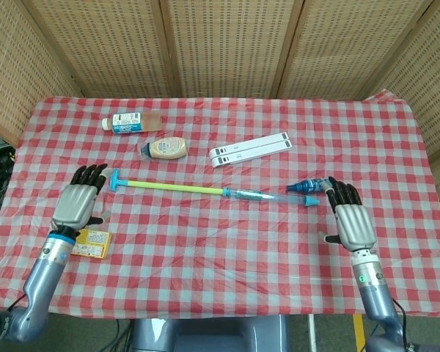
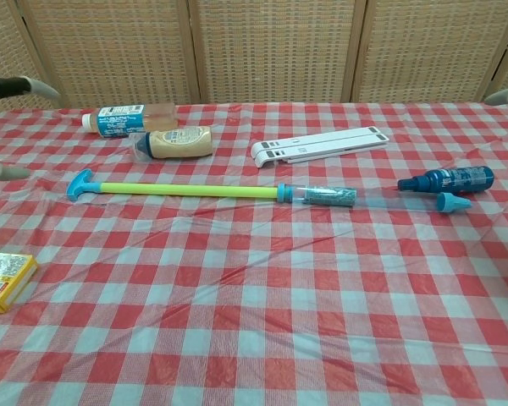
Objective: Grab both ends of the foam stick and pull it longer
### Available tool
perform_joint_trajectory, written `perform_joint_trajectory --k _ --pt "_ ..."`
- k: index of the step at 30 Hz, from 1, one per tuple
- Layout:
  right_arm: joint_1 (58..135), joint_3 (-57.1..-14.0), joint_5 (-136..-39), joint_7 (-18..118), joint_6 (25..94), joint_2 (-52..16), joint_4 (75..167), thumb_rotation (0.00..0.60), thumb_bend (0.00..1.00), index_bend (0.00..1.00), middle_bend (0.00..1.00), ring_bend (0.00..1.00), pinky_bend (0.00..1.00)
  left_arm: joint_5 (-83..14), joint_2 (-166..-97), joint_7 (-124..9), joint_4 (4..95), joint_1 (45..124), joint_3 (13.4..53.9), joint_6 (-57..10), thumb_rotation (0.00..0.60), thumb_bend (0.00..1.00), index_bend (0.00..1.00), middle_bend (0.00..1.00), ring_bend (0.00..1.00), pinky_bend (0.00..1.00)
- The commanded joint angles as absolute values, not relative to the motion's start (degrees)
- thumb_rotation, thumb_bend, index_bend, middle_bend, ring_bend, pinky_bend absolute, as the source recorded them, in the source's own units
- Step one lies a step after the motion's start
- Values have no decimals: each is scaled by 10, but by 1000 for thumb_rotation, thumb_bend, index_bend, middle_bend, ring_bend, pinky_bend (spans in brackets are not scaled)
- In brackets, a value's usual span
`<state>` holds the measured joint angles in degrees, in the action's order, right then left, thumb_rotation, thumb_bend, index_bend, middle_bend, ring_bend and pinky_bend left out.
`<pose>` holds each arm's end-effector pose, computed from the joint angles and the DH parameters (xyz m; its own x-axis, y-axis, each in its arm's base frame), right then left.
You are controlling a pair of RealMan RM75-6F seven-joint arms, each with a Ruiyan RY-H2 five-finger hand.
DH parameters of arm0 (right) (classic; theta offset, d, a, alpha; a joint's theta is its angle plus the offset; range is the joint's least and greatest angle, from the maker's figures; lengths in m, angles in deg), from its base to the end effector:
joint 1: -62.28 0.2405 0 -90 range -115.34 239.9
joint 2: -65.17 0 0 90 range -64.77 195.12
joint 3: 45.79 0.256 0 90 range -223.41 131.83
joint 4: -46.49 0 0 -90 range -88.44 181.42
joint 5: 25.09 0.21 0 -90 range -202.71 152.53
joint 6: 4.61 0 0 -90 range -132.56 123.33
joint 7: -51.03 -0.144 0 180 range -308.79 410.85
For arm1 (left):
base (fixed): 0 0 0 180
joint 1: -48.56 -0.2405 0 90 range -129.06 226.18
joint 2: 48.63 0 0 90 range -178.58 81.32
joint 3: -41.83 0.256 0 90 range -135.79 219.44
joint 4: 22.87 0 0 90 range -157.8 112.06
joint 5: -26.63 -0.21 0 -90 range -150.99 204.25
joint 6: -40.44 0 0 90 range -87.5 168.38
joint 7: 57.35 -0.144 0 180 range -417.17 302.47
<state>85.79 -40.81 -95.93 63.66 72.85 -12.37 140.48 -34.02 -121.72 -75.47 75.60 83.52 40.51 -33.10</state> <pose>-0.2400 -0.2717 0.0760 0.3317 -0.0602 0.9415 -0.9407 -0.0960 0.3253 -0.2127 0.3028 0.0795 0.4341 0.1429 0.8895 0.8979 -0.1486 -0.4143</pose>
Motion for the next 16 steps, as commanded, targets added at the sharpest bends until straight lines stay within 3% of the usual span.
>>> perform_joint_trajectory --k 1,12,16 --pt "803 -461 -1054 593 801 -125 1386 600 205 0 0 0 0 -454 -1209 -697 742 739 461 -443 600 250 50 0 0 0" --pt "738 -479 -1111 583 886 -129 1338 600 173 0 0 0 0 -507 -1212 -697 714 642 487 -530 600 235 0 0 0 0" --pt "729 -479 -1120 560 886 -126 1336 600 173 0 0 0 0 -511 -1207 -683 718 636 478 -521 600 231 0 0 0 0"
